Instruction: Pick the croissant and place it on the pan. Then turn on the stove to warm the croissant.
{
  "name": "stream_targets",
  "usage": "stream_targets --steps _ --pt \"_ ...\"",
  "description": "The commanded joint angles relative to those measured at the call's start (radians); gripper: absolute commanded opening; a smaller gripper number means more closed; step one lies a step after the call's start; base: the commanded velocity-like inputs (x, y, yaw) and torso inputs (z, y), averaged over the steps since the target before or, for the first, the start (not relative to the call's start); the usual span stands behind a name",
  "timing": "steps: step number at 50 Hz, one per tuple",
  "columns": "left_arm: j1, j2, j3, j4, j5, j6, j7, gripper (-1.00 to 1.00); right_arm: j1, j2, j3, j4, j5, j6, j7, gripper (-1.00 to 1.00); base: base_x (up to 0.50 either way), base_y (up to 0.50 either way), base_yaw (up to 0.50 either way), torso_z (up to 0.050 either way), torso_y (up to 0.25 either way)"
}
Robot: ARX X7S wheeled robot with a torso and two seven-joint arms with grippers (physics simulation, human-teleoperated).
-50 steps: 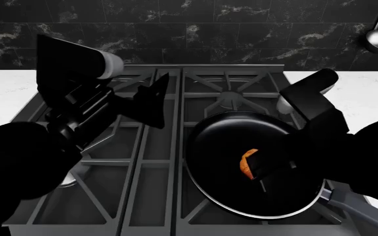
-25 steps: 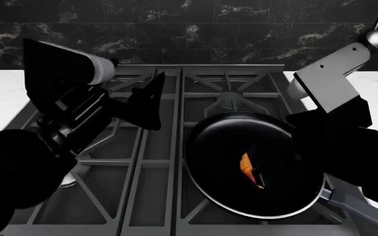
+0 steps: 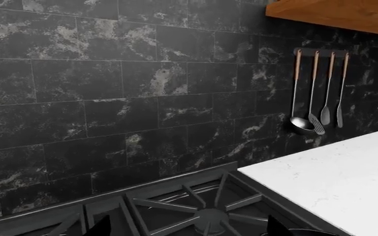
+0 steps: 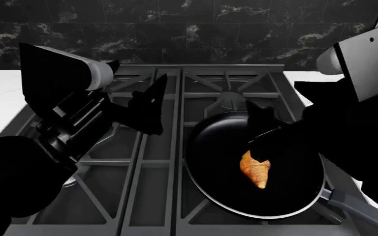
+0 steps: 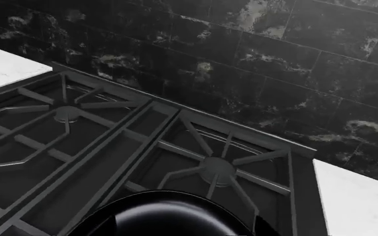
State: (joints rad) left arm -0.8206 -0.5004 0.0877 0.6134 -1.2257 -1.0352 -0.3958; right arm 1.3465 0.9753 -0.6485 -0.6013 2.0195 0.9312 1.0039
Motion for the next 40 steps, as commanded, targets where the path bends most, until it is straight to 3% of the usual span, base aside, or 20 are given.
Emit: stream_targets --steps 1,26,40 --pt "0.009 -0.003 0.000 0.012 -0.012 0.004 -0.007 1.00 -0.055 -0.013 0.039 -0.056 -0.115 -0.073 0.019 1.00 0.00 0.00 0.00 0.000 0.000" --pt "0.024 -0.003 0.035 -0.017 0.024 0.023 0.023 1.00 -0.092 -0.029 0.101 -0.064 -0.207 -0.157 -0.036 1.00 -0.01 0.00 0.00 0.000 0.000" --pt "0.024 -0.006 0.039 -0.015 0.020 0.028 0.020 1.00 -0.103 -0.022 0.105 -0.070 -0.207 -0.164 -0.039 1.00 -0.49 0.00 0.00 0.000 0.001"
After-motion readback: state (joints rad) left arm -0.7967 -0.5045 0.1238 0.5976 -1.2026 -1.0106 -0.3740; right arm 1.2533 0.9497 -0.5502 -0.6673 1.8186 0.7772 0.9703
